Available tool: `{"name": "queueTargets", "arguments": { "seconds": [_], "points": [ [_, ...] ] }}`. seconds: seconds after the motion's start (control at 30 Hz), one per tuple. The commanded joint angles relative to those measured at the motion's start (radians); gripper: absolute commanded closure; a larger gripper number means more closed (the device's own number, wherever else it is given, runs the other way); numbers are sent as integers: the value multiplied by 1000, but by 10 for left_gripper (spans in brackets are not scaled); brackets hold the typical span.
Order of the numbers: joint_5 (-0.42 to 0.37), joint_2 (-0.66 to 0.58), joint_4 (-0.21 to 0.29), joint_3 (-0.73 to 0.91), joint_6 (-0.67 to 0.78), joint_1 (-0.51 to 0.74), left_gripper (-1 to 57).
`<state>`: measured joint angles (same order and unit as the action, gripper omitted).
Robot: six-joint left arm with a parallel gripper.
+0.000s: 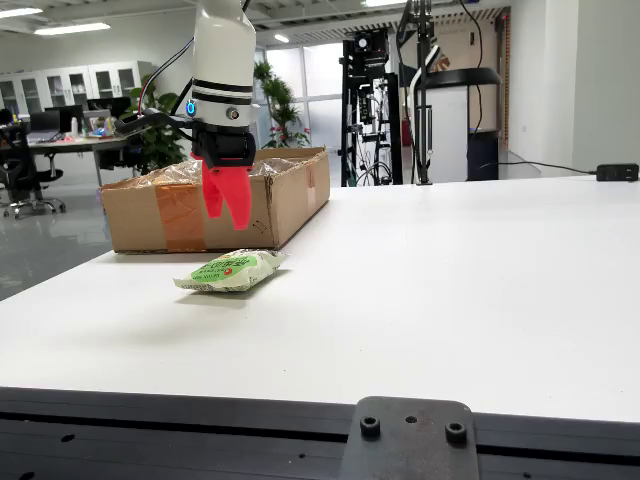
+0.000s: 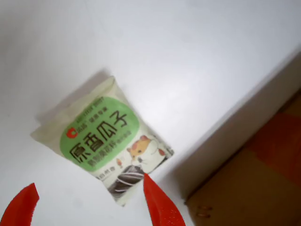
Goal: Grasp a snack and put it in the bin.
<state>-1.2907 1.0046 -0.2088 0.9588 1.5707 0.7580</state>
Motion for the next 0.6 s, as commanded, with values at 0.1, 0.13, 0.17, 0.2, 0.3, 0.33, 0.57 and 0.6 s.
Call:
{"name": "queueTargets", "arguments": {
  "seconds": [0.1, 0.13, 0.17, 0.2, 0.3, 0.33, 0.57, 0.6],
  "points": [
    [0, 42, -11, -68, 0, -5, 123],
    [0, 49, -12, -77, 0, -6, 122],
    [0, 56, -12, -85, 0, -8, 121],
    [0, 63, -11, -93, 0, -10, 121],
    [-1, 86, -8, -115, 0, -16, 118],
    [-1, 94, -5, -122, 0, -18, 117],
    [-1, 168, 29, -193, 0, -27, 110],
    [-1, 177, 33, -203, 0, -30, 109]
  ]
}}
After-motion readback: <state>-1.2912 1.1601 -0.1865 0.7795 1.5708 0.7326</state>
